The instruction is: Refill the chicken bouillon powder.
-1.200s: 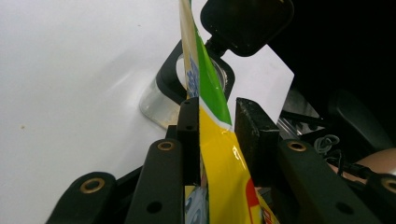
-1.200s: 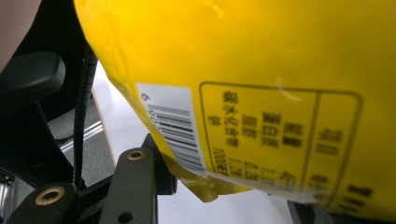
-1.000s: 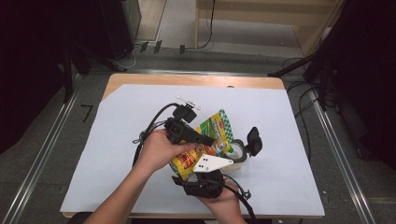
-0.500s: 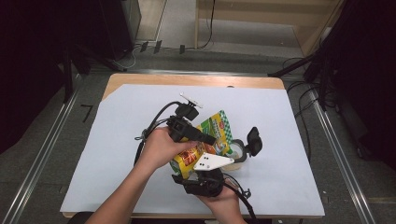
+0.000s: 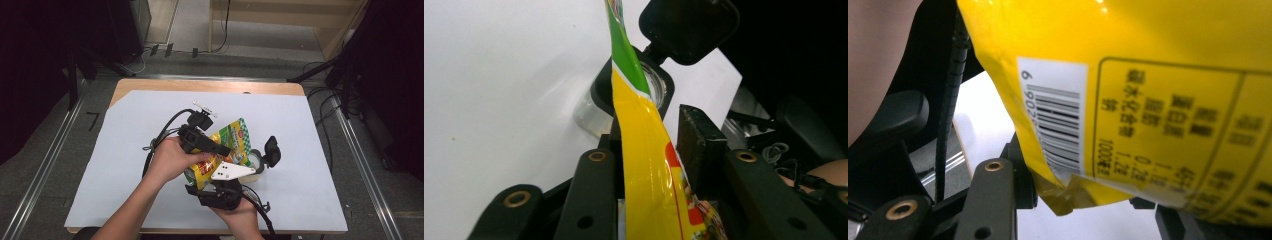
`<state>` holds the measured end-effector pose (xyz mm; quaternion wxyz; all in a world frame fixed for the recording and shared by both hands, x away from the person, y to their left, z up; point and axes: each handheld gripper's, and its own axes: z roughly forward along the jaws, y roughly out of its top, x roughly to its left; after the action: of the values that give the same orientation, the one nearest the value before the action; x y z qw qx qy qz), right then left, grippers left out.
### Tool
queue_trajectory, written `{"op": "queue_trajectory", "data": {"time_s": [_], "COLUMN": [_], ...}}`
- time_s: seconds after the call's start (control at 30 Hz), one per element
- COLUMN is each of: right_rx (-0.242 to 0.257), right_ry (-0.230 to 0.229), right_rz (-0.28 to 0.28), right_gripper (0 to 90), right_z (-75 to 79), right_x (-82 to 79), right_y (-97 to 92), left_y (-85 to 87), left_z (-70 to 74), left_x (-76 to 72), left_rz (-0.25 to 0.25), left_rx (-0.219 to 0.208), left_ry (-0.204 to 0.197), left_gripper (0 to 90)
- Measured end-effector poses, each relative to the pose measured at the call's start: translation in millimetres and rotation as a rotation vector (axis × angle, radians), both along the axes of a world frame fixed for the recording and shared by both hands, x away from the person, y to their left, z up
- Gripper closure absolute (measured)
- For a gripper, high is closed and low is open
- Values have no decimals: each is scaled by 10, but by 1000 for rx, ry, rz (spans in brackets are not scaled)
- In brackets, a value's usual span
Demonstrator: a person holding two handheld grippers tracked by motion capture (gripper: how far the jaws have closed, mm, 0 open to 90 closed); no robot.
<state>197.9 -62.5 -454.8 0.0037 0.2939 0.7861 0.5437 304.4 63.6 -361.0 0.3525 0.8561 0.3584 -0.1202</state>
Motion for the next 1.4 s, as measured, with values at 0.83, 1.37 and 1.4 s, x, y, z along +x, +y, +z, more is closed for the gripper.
{"op": "queue_trajectory", "data": {"time_s": [0.83,1.37,1.4], "right_rx": [-60,-32,-38], "right_ry": [-44,-36,-35], "right_rz": [3,-8,-10], "right_gripper": [619,612,611], "right_z": [20,101,92], "right_x": [-23,65,73], "right_y": [53,85,93], "left_y": [-31,-44,-46], "left_z": [43,113,110], "left_x": [3,171,173], "left_rz": [0,2,1], "left_rx": [-44,-16,-16], "left_ry": [-7,40,36], "left_gripper": [706,747,747]}}
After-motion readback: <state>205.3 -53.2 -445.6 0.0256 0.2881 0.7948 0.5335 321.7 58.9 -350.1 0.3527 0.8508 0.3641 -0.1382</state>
